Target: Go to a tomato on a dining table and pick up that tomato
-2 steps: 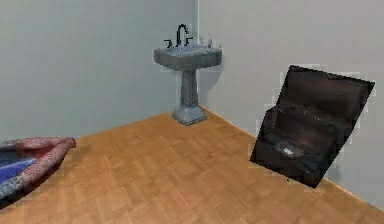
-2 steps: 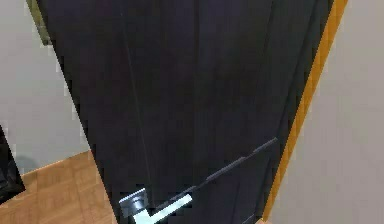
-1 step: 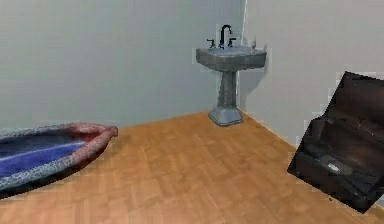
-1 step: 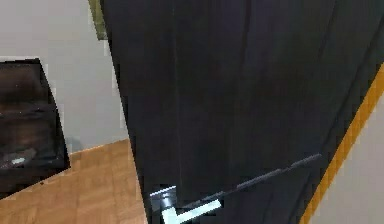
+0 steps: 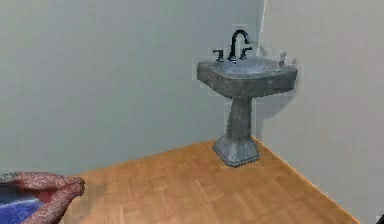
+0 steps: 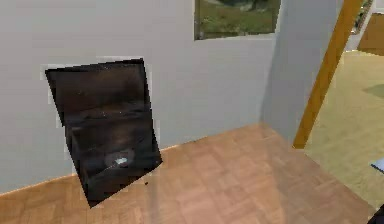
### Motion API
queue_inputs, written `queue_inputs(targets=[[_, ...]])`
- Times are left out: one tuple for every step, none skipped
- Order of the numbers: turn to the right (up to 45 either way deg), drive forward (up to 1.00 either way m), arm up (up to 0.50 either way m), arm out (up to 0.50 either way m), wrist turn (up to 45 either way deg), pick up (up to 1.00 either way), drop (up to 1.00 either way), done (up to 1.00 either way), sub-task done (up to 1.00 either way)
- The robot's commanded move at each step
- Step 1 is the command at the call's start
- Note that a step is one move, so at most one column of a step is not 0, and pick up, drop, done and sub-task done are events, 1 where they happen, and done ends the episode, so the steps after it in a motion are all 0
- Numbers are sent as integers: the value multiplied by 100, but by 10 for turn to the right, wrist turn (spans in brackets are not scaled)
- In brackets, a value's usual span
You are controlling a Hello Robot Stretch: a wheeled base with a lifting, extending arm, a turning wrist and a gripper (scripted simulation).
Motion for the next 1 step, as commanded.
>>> queue_inputs(targets=[[-390, 0, 0, 0, 0, 0, 0, 0, 0]])
